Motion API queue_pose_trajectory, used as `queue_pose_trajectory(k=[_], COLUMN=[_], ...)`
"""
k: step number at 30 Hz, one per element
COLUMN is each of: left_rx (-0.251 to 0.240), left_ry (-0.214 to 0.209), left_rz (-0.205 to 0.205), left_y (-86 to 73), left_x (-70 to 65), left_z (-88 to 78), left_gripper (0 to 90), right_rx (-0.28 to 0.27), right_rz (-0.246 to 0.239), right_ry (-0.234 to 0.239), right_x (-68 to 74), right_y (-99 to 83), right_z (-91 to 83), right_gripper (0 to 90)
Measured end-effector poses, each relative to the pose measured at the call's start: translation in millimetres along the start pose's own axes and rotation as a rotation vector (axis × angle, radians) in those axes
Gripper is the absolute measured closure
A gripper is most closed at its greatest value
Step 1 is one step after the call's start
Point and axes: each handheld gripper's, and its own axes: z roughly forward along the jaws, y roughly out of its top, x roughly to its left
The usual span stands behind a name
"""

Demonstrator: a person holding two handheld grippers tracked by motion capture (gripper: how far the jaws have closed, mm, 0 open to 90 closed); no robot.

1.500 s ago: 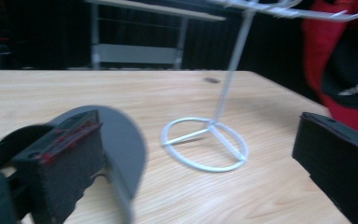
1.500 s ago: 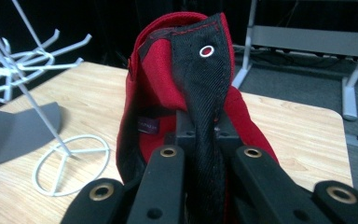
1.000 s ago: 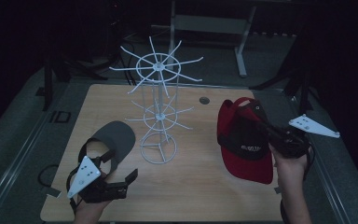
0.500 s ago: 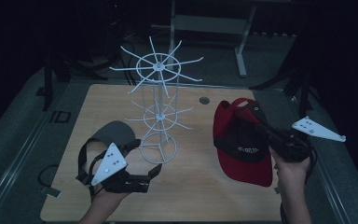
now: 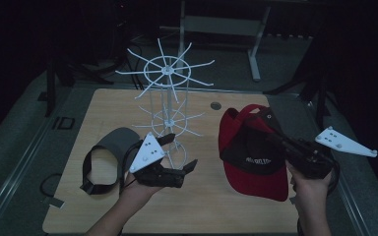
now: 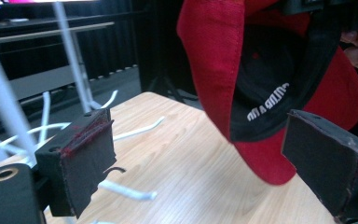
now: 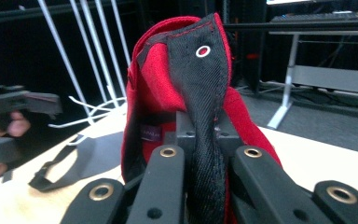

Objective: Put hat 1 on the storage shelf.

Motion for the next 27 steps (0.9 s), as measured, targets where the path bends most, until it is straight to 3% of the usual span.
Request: queue_pose_trajectory(k=[7,14,27], left_rx=[0.018,0.037,0.056], left_ry=[-0.022,-0.031,-0.125], left_rz=[-0.009,0.014,0.045], left_y=[14.4,23.9,40.1], left_x=[-2.4,-4.0,-2.1], left_z=[26.4,46.1,67.0], left_gripper=[10.0,10.0,10.0], right_rx=[-0.016,-0.031,-0.034], right_rz=[-0.011,-0.019,-0.027], right_ry=[0.036,0.069,0.127], right_x=[11.1,18.8,29.6], right_y=[2.2,4.1,0.7], right_z=[-4.6,-10.0,-12.5], right_gripper=[85.6,85.5,85.5])
